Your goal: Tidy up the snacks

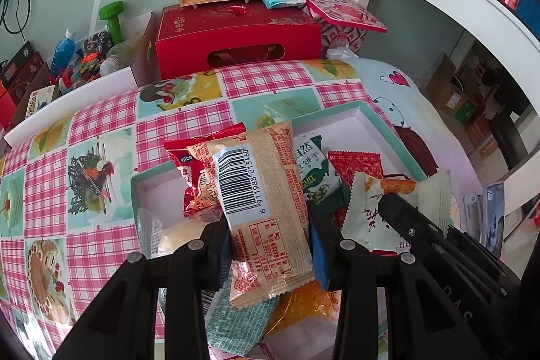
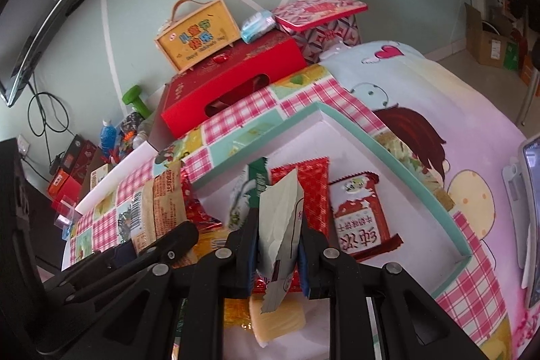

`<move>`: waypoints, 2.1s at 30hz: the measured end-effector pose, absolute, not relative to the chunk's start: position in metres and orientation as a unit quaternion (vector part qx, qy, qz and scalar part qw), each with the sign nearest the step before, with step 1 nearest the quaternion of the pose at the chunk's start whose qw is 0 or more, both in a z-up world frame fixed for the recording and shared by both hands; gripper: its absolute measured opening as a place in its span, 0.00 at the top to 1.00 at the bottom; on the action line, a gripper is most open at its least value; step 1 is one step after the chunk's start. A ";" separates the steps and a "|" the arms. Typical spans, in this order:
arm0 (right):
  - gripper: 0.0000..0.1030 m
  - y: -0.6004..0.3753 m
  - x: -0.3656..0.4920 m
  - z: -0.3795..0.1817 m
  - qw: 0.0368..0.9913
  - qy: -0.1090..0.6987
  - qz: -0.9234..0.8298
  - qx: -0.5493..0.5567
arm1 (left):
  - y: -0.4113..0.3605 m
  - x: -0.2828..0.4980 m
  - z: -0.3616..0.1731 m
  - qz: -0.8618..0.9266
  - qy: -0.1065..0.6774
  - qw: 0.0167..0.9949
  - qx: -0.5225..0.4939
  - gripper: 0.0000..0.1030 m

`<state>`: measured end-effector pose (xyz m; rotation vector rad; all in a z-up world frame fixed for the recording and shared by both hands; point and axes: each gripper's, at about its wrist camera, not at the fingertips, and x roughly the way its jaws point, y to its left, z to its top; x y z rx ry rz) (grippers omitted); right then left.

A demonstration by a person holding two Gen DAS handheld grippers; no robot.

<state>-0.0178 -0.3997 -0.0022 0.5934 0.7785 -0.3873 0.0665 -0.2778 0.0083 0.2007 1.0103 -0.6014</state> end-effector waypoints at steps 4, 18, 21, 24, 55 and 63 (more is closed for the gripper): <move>0.77 -0.403 -0.019 -0.004 0.859 0.379 -0.196 0.284 | -0.277 0.067 0.007 -0.283 0.478 0.827 0.091 0.61; 0.40 -0.411 -0.024 -0.007 0.843 0.406 -0.248 0.251 | -0.267 0.071 0.013 -0.271 0.493 0.822 0.083 0.47; 0.35 -0.409 -0.024 -0.006 0.842 0.411 -0.258 0.236 | -0.265 0.070 0.017 -0.265 0.495 0.823 0.086 0.46; 0.28 -0.409 -0.024 -0.005 0.841 0.414 -0.266 0.226 | -0.262 0.071 0.019 -0.257 0.495 0.826 0.086 0.42; 0.00 -0.392 -0.018 0.006 0.853 0.412 -0.272 0.169 | -0.227 0.087 0.023 -0.208 0.509 0.833 0.055 0.14; 0.00 -0.379 -0.017 0.012 0.860 0.408 -0.266 0.154 | -0.205 0.085 0.033 -0.215 0.510 0.832 0.030 0.14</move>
